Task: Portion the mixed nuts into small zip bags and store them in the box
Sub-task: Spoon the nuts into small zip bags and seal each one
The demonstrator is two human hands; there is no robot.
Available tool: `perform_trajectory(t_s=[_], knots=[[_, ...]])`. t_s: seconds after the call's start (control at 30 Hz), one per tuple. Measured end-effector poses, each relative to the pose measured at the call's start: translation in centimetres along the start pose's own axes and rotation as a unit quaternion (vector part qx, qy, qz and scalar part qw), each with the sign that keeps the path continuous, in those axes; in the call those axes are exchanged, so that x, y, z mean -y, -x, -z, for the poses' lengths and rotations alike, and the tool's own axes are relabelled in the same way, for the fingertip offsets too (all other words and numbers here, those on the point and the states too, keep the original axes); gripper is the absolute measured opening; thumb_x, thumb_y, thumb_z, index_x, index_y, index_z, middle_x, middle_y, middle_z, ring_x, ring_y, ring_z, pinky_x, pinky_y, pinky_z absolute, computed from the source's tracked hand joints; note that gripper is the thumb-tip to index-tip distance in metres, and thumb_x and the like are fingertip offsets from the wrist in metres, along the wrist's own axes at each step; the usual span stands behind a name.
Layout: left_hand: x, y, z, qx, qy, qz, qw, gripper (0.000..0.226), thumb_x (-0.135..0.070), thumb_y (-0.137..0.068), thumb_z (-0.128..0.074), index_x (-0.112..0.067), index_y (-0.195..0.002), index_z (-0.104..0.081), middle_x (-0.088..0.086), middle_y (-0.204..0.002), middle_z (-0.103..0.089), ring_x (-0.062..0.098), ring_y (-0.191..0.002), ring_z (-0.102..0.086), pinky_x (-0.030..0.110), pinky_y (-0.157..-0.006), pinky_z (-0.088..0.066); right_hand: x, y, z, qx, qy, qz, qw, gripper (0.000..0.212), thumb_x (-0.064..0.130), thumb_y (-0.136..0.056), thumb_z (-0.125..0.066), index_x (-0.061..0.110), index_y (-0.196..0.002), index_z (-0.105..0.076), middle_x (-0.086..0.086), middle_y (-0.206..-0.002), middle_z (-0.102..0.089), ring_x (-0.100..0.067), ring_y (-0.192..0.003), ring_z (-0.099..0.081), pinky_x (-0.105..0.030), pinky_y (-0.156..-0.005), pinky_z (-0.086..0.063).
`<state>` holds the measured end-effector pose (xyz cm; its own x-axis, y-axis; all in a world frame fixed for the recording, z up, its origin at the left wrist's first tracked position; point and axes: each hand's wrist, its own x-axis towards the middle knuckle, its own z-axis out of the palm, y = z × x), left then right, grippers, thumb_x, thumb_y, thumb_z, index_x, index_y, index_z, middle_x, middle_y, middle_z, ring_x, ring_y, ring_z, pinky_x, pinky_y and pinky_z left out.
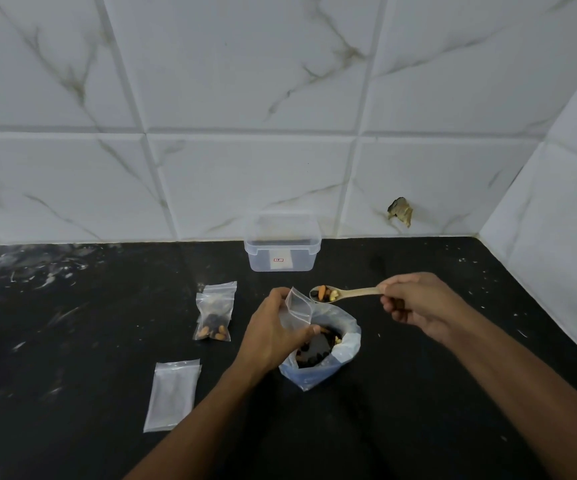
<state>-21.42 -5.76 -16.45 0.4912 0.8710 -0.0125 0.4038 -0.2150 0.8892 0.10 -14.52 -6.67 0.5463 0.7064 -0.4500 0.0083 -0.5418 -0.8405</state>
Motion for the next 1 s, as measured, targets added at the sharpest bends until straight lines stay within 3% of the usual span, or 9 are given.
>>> perform_trajectory(t_s=[0.1,0.2,0.3,0.43,0.5,0.6,0.67,0.83,1.0], knots=[[-0.5,-0.4,-0.7,0.009,-0.006,0.008,1.0,0.071,-0.039,-0.07,-0.084,-0.033,-0.129,-0.045,-0.012,-0.119,-0.059,0.006,-0.109,-0.058,0.034,-0.094,-0.054,0.8,0.9,-0.5,0.001,0.035,0.033,0.999,0.014,0.005,-0.093,-0.057,0.007,-0.093,-0.071,-0.011,-0.078,-0.067,-0.016,-0.067,-0.061,-0.026,-0.058,-0.049],[-0.7,-0.6,-1.3,0.011,-0.002,0.021,1.0,0.075,-0.042,-0.068,-0.083,-0.031,-0.131,-0.044,-0.009,-0.12,-0.059,0.009,-0.109,-0.059,0.037,-0.093,-0.055,0.9,1.9,-1.5,-0.032,0.138,0.124,0.982,0.016,0.008,-0.094,-0.056,0.012,-0.092,-0.071,-0.007,-0.078,-0.068,-0.013,-0.065,-0.064,-0.023,-0.057,-0.049],[-0.9,-0.6,-1.7,0.005,0.007,0.022,1.0,0.068,-0.038,-0.071,-0.083,-0.032,-0.126,-0.045,-0.009,-0.116,-0.06,0.008,-0.104,-0.061,0.034,-0.09,-0.056,0.7,3.4,-3.0,-0.08,0.279,0.271,0.918,0.017,0.013,-0.095,-0.055,0.018,-0.092,-0.071,0.004,-0.074,-0.067,-0.006,-0.062,-0.065,-0.019,-0.058,-0.051],[-1.0,-0.5,-1.8,-0.011,0.019,0.004,1.0,0.057,-0.037,-0.072,-0.084,-0.035,-0.114,-0.045,-0.013,-0.107,-0.063,0.002,-0.098,-0.062,0.024,-0.083,-0.055,-0.3,4.6,-5.0,-0.078,0.413,0.404,0.813,0.013,0.016,-0.094,-0.056,0.014,-0.094,-0.068,0.0,-0.085,-0.061,-0.011,-0.072,-0.057,-0.027,-0.066,-0.051],[-1.1,-0.4,-1.7,-0.022,0.034,0.0,0.999,0.056,-0.037,-0.071,-0.085,-0.036,-0.111,-0.046,-0.014,-0.104,-0.065,-0.001,-0.096,-0.063,0.017,-0.077,-0.052,-0.7,4.9,-5.8,-0.069,0.467,0.439,0.764,0.002,0.015,-0.087,-0.066,0.015,-0.089,-0.066,0.001,-0.082,-0.058,-0.009,-0.063,-0.052,-0.019,-0.053,-0.041],[-1.2,-0.2,-1.4,-0.038,0.055,-0.01,0.998,0.051,-0.037,-0.072,-0.084,-0.041,-0.105,-0.046,-0.017,-0.101,-0.066,-0.007,-0.093,-0.063,0.016,-0.075,-0.051,-0.8,5.5,-6.4,-0.071,0.498,0.46,0.732,0.026,0.01,-0.064,-0.086,0.017,-0.069,-0.062,0.003,-0.065,-0.052,-0.005,-0.045,-0.032,-0.009,-0.042,-0.01],[-1.3,0.0,-1.4,-0.041,0.056,-0.017,0.997,0.052,-0.046,-0.068,-0.079,-0.042,-0.105,-0.044,-0.017,-0.1,-0.066,-0.005,-0.092,-0.064,0.024,-0.08,-0.055,-0.6,5.6,-6.7,-0.079,0.516,0.469,0.712,0.031,0.01,-0.058,-0.089,0.018,-0.066,-0.06,0.004,-0.062,-0.05,-0.004,-0.043,-0.027,-0.009,-0.041,-0.005],[-1.7,0.1,-1.6,-0.04,0.061,-0.036,0.997,0.052,-0.06,-0.057,-0.067,-0.047,-0.101,-0.043,-0.019,-0.098,-0.065,-0.005,-0.092,-0.063,0.028,-0.081,-0.055,0.2,5.6,-7.0,-0.083,0.506,0.459,0.726,0.031,0.007,-0.056,-0.089,0.016,-0.066,-0.061,0.002,-0.06,-0.05,-0.004,-0.044,-0.027,-0.009,-0.043,-0.005],[-1.5,0.1,-1.9,-0.01,0.052,-0.048,0.997,0.071,-0.058,-0.059,-0.073,-0.043,-0.119,-0.039,-0.014,-0.112,-0.062,0.003,-0.102,-0.063,0.025,-0.084,-0.054,0.5,4.5,-6.6,-0.075,0.469,0.465,0.747,0.012,0.011,-0.077,-0.075,0.013,-0.084,-0.065,-0.001,-0.078,-0.055,-0.009,-0.056,-0.042,-0.011,-0.048,-0.018]])
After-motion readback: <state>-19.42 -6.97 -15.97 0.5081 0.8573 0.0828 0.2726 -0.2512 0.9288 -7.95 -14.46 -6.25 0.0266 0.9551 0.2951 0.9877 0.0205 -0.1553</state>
